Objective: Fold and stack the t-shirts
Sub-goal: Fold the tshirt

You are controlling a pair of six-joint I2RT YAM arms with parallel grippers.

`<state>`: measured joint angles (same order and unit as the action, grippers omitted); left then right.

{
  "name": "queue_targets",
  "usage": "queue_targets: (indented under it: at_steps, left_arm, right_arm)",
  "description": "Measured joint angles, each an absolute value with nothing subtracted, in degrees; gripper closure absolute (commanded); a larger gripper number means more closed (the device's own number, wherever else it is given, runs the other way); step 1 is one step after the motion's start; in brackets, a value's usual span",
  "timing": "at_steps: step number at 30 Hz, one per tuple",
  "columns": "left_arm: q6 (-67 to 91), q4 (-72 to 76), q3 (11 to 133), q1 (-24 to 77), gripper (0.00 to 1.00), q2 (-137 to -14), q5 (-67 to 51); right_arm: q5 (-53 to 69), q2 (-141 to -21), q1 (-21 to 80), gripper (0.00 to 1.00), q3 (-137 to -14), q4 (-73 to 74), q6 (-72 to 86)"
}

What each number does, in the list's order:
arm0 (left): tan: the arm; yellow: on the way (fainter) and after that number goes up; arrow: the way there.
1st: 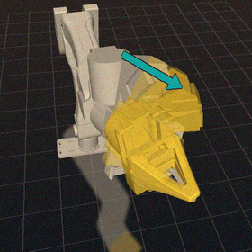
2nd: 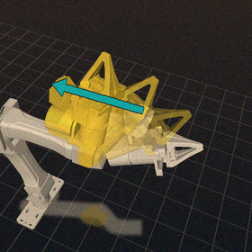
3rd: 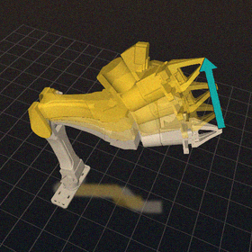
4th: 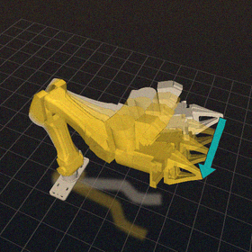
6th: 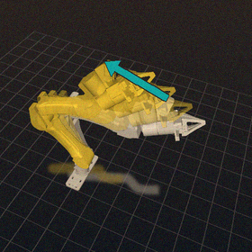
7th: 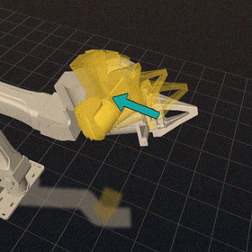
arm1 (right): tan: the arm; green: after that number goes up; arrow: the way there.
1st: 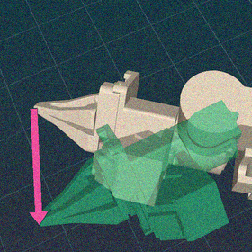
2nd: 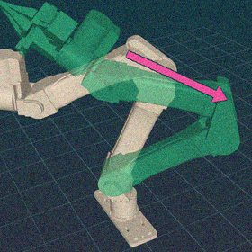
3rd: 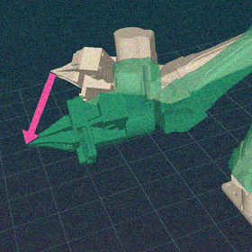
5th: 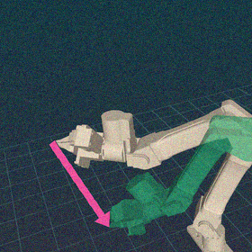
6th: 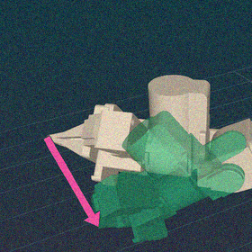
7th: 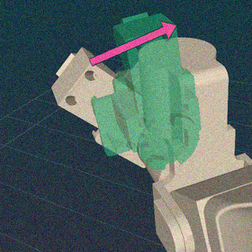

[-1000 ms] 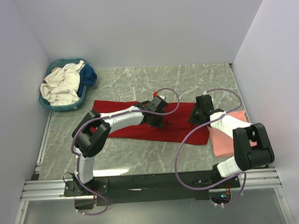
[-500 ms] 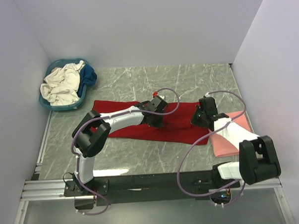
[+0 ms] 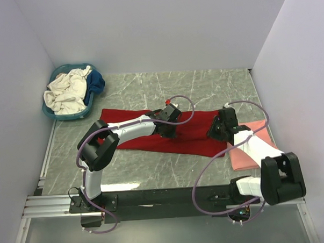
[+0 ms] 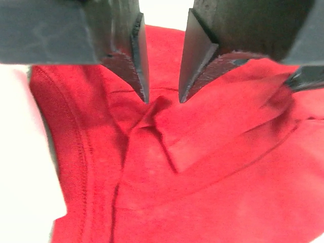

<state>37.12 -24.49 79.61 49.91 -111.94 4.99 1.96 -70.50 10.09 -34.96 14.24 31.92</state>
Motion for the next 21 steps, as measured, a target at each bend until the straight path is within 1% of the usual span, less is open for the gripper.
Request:
queue_targets:
  at_steps: [7, 13, 21]
  left_arm:
    - [37.1, -24.5, 79.6, 50.0, 0.99, -111.9, 5.0]
    - [37.1, -24.6, 79.6, 50.0, 0.99, -111.9, 5.0]
    - [37.1, -24.6, 79.6, 50.0, 0.99, -111.9, 5.0]
  right_arm:
    - [2.2, -76.5, 9.3, 0.61, -36.7, 14.1, 31.9]
    - [2.9, -78.2, 9.2, 0.64, -36.9, 13.0, 31.9]
    - [4.0, -78.2, 9.2, 0.66, -36.9, 12.6, 32.1]
